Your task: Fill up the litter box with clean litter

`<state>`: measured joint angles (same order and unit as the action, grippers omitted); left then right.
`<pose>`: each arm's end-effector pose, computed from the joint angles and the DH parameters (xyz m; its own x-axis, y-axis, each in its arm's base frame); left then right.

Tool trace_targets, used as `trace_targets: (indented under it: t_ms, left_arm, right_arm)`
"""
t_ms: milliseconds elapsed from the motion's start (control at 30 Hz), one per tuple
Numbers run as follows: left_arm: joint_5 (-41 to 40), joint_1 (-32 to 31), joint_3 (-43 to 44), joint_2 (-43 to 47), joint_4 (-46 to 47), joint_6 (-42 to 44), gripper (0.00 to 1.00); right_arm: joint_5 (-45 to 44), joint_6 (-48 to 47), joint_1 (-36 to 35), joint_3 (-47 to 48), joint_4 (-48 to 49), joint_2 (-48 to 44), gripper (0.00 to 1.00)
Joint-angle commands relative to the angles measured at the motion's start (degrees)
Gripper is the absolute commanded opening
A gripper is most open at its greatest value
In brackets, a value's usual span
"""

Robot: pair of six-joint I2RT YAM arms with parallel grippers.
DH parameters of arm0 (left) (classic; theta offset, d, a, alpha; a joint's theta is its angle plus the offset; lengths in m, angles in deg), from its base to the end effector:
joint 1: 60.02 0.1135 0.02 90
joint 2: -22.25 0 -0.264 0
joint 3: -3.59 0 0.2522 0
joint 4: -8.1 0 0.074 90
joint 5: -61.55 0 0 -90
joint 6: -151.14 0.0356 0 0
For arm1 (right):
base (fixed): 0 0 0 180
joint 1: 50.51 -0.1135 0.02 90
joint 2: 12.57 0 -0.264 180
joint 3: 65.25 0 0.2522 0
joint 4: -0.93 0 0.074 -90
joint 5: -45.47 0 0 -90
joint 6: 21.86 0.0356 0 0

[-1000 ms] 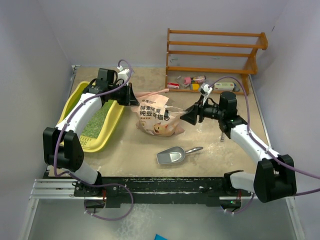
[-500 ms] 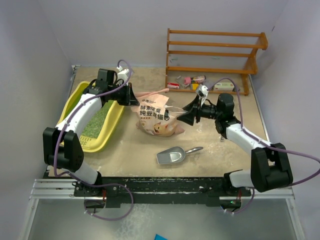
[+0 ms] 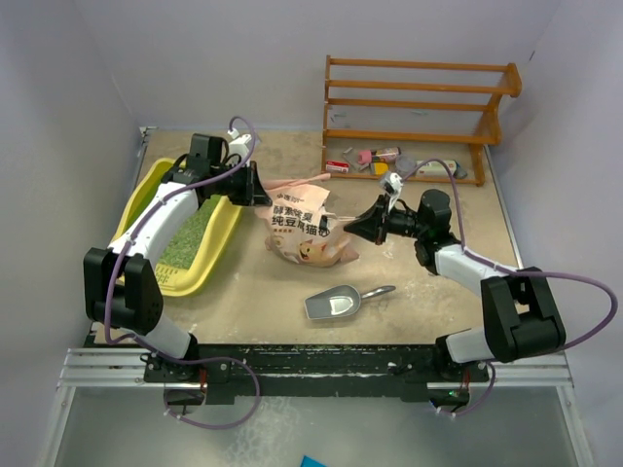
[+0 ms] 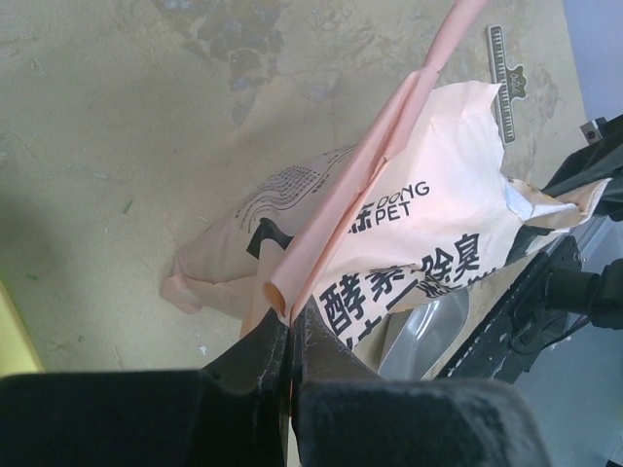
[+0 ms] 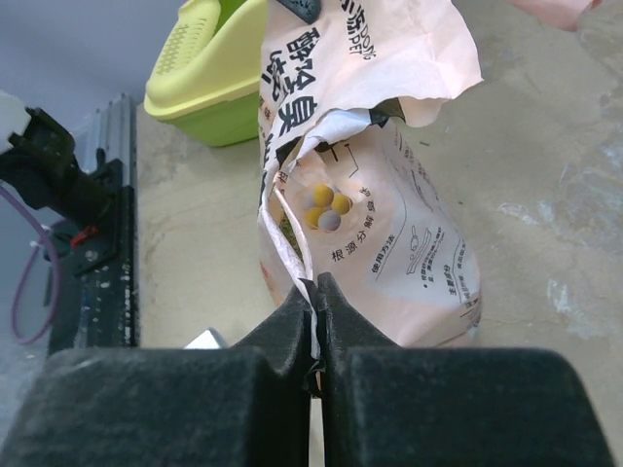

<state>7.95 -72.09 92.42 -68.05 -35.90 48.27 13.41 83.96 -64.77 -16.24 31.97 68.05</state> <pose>0.3334 -0.0929 0.2978 -0.8077 -0.0106 -0.5894 0.4055 0.7157 -0.5686 0.2684 0.0994 0.2409 -0.2688 0.0810 -0.9598 -0.9134 0.2948 0.2807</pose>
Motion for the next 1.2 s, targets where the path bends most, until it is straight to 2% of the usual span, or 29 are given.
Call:
trace_targets:
  t_ms: [0,167,300,433,600,700,767,833,933,1000,1067,1100,1167]
  left_arm:
    - [-5.97,0.21,1.19,1.77,-1.48,1.90,0.00]
    - [-19.98,0.22,3.70,1.96,-7.93,4.91,0.00]
    - [-24.69,0.22,2.47,2.93,-7.91,5.69,0.00]
    - [-25.46,0.21,3.20,1.84,-9.12,5.96,0.00]
    - [-27.64,0.21,5.30,1.49,-10.76,7.89,0.00]
    - [-26.22,0.21,6.99,1.69,-10.97,8.61,0.00]
    - [-21.45,0.21,6.83,2.64,-8.78,9.05,0.00]
    - [-13.01,0.21,5.55,5.02,-4.86,9.41,0.18]
    - [-3.90,0.21,0.95,10.84,4.97,8.40,0.33]
    - [-0.30,0.21,-4.60,16.44,13.55,8.36,0.41]
    - [1.77,0.21,-9.54,20.72,20.44,6.99,0.63]
    - [2.01,0.21,-11.01,21.81,21.65,6.35,0.71]
    - [2.59,0.25,-13.46,22.46,22.58,5.35,0.76]
  right_arm:
    - [1.27,8.89,-0.36,2.04,2.64,-1.38,0.00]
    - [-2.18,15.13,0.20,4.60,-9.97,-4.71,0.00]
    - [-5.07,20.32,1.96,5.53,-19.03,-6.85,0.00]
    - [-3.98,33.82,4.93,3.48,-15.73,-4.48,0.00]
    - [-2.94,43.02,5.74,1.53,-10.36,-1.01,0.00]
    - [-0.89,49.29,5.84,-0.34,-2.01,2.30,0.00]
    - [-0.34,51.99,5.91,-0.68,2.97,4.36,0.00]
    - [-0.18,52.96,5.91,-0.62,4.24,5.19,0.00]
    - [-0.25,51.64,5.91,0.38,2.18,4.63,0.00]
    - [-0.71,49.43,5.91,1.48,-0.97,3.42,0.00]
    - [-0.63,46.92,5.91,3.19,-4.94,2.58,0.00]
    - [-0.55,45.93,5.91,3.91,-6.43,2.31,0.00]
    - [-0.08,44.96,5.91,5.10,-7.80,2.09,0.00]
